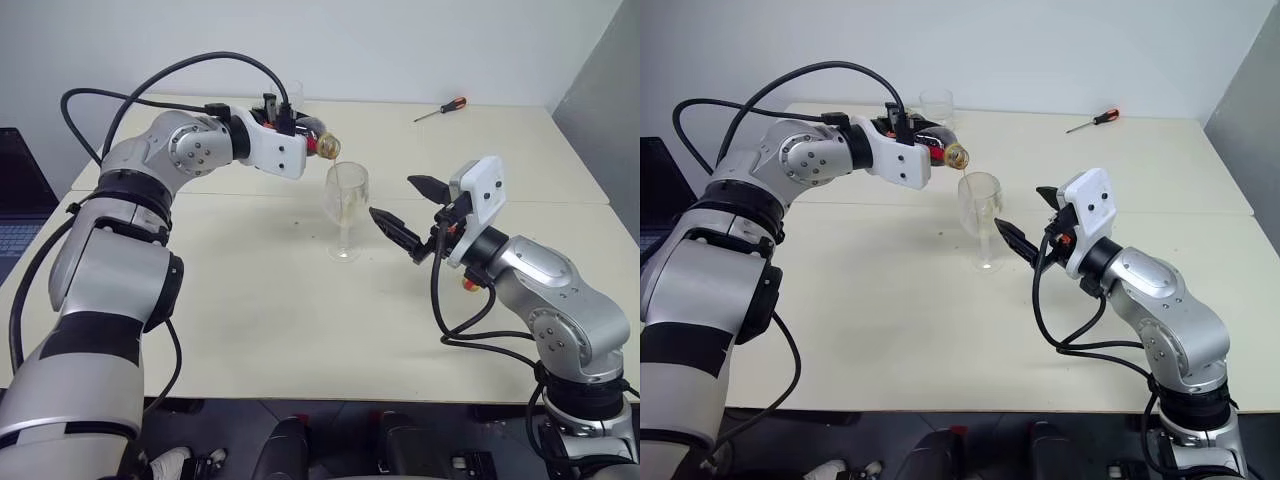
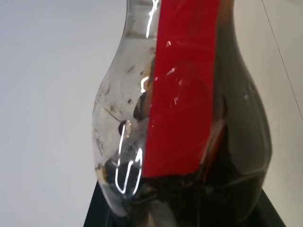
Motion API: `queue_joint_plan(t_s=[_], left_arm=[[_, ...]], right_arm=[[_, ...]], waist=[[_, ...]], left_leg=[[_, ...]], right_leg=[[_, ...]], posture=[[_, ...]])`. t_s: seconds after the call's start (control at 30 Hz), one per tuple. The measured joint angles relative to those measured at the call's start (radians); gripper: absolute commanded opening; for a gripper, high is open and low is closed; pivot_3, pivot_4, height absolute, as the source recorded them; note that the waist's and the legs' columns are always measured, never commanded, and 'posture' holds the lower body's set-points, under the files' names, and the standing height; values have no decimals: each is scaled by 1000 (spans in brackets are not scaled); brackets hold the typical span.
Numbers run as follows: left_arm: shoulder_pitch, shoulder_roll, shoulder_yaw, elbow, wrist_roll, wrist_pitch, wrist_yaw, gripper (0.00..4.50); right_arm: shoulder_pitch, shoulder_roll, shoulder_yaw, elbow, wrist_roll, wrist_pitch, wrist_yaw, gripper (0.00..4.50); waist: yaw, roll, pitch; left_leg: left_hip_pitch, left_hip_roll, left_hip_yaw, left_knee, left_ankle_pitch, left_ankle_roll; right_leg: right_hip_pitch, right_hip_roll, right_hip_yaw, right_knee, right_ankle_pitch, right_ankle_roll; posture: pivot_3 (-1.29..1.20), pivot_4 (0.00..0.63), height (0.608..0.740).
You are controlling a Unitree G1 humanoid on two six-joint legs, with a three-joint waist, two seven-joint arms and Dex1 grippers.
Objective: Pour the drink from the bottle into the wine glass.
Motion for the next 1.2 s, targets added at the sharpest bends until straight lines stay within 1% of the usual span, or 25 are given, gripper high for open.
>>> queue_joint_plan(t_s=[0.37, 1.2], left_arm=[[-28, 0, -6, 3, 16, -1, 18, 1159], [-35, 0, -20, 4, 29, -4, 26, 1159]], right_arm=[[0, 7, 0, 0, -13, -4, 0, 4500], [1, 11, 0, 0, -13, -4, 0, 4500]], waist=[[0, 0, 0], [-1, 0, 0]], left_leg=[[0, 0, 0, 0, 0, 0], [0, 0, 0, 0, 0, 0]], right_leg=[[0, 0, 0, 0, 0, 0], [0, 0, 0, 0, 0, 0]], posture=[[0, 150, 740], [0, 150, 740]])
